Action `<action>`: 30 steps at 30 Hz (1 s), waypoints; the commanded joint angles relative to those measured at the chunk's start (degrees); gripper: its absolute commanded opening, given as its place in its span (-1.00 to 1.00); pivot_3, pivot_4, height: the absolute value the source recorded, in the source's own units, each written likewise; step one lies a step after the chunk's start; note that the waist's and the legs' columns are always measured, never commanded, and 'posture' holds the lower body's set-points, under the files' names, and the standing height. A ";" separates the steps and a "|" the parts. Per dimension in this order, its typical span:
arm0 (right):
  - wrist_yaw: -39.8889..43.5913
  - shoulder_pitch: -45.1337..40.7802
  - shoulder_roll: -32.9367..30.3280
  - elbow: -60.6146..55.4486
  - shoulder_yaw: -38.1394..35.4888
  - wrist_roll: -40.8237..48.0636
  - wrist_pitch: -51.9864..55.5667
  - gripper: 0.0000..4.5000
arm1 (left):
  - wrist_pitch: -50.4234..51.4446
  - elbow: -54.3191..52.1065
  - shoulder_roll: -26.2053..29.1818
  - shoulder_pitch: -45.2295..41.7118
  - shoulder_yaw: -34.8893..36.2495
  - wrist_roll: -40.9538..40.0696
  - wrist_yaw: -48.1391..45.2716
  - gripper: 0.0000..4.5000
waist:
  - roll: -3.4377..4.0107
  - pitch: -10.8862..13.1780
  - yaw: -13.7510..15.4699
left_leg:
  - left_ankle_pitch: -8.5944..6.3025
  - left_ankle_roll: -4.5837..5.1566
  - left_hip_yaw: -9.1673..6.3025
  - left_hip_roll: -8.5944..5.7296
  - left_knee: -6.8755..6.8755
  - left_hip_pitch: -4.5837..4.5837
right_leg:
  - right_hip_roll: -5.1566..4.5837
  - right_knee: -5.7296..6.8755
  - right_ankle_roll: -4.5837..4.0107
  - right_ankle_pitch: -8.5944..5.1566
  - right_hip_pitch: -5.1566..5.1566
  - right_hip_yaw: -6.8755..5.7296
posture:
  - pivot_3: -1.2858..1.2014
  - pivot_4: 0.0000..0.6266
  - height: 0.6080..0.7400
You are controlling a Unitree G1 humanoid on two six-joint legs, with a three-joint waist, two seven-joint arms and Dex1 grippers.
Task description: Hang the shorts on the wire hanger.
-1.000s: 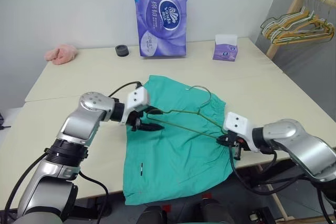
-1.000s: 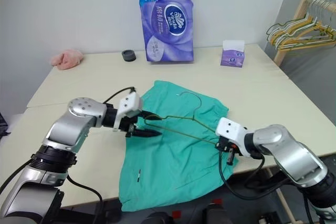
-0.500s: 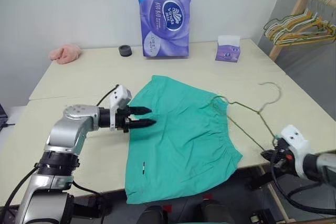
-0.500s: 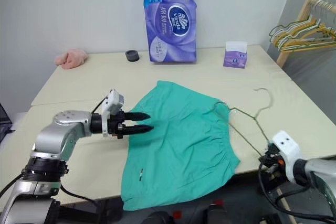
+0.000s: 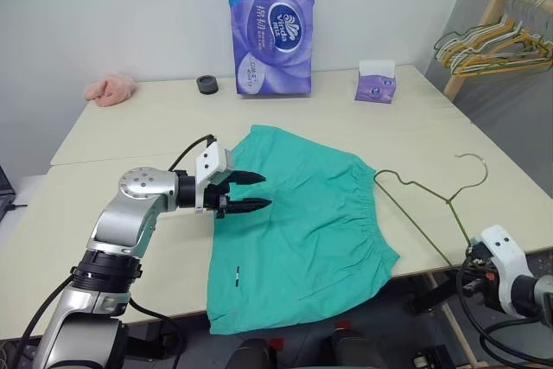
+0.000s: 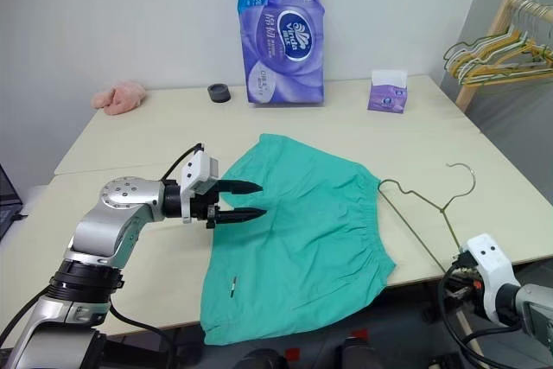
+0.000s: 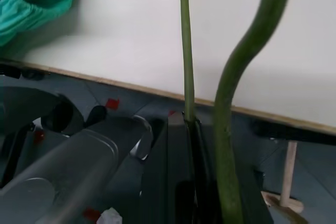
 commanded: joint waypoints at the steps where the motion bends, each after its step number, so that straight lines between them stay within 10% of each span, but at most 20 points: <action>1: 1.15 0.27 -1.50 -3.31 -0.98 1.86 -0.68 -1.00 | -1.73 0.91 0.02 -1.99 0.27 0.54 0.46 0.26 | 0.00 0.00 -0.01 | 0.00 0.00 0.00 0.00 0.00 0.00 | 0.00 0.00 0.08 -0.05 0.00 0.00 | -0.08 -0.81 1.00; 30: 3.65 -25.29 -6.52 16.67 22.78 -0.41 -7.46 -1.00 | -3.83 3.47 -0.82 -3.81 0.41 1.81 1.83 0.26 | 0.00 0.04 -0.06 | -0.01 0.03 0.02 0.01 0.01 0.03 | 0.01 -0.05 -0.06 0.07 0.03 0.01 | -0.06 -0.79 1.00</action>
